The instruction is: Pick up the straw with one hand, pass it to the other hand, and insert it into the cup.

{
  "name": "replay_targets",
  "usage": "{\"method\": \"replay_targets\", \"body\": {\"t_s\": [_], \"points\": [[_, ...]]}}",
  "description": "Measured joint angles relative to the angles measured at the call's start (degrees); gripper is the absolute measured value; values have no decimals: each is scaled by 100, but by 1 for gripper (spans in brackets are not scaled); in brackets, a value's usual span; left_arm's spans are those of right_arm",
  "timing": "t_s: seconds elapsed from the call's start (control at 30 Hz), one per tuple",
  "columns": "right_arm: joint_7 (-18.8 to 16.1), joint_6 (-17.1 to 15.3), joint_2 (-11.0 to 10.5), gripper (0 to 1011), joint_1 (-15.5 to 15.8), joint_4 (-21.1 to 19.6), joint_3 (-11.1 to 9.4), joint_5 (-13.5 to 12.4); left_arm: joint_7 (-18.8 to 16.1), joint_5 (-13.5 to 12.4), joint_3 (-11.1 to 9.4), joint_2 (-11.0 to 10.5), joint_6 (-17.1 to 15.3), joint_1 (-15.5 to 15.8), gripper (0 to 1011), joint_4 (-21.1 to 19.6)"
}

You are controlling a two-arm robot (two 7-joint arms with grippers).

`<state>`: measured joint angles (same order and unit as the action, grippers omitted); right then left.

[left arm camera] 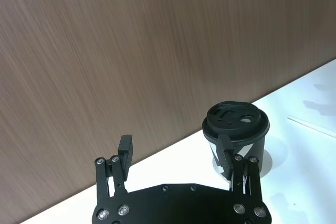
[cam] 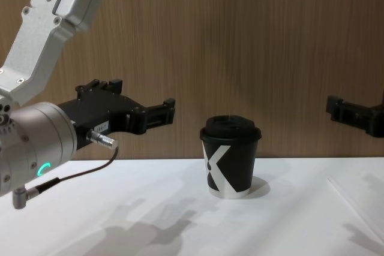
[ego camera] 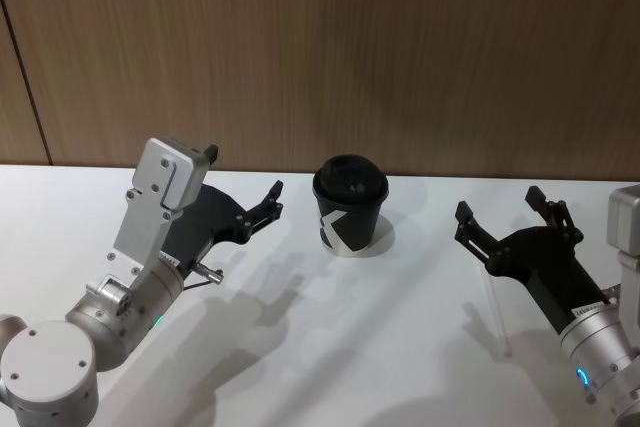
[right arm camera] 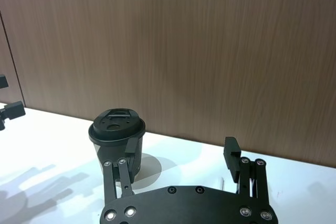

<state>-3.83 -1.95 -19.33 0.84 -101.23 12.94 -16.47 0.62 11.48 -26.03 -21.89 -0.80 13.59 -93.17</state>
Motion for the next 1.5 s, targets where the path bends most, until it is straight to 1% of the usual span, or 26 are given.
{"method": "replay_targets", "body": {"t_s": [0.2, 0.37, 0.53, 0.83, 1.0, 1.1, 1.13, 1.3, 1.33, 1.43, 1.5], "points": [[-22, -22, -17, 1001, -10, 8, -10, 0, 0, 0, 0, 0, 0, 0, 1000, 0], [-84, -132, -87, 1001, -28, 20, -25, 23, 0, 0, 0, 0, 0, 0, 1000, 0], [-153, -286, -191, 1001, -31, 6, -29, 75, 0, 0, 0, 0, 0, 0, 1000, 0], [-367, -673, -460, 1001, 33, -121, -55, 153, 0, 0, 0, 0, 0, 0, 1000, 0], [-453, -865, -540, 1001, 72, -188, -76, 148, 0, 0, 0, 0, 0, 0, 1000, 0], [-507, -1094, -577, 1001, 101, -256, -104, 107, 0, 0, 0, 0, 0, 0, 1000, 0], [-507, -1094, -577, 1001, 101, -256, -104, 107, 0, 0, 0, 0, 0, 0, 1000, 0], [-551, -1503, -579, 1001, 129, -362, -156, -18, 0, 0, 0, 0, 0, 0, 1000, 0], [-557, -1628, -571, 1001, 134, -389, -172, -58, 0, 0, 0, 0, 0, 0, 1000, 0], [-558, -1811, -550, 1001, 139, -427, -198, -110, 0, 0, 0, 0, 0, 0, 1000, 0], [-557, -2004, -530, 1001, 140, -461, -222, -161, 0, 0, 0, 0, 0, 0, 1000, 0]]}}
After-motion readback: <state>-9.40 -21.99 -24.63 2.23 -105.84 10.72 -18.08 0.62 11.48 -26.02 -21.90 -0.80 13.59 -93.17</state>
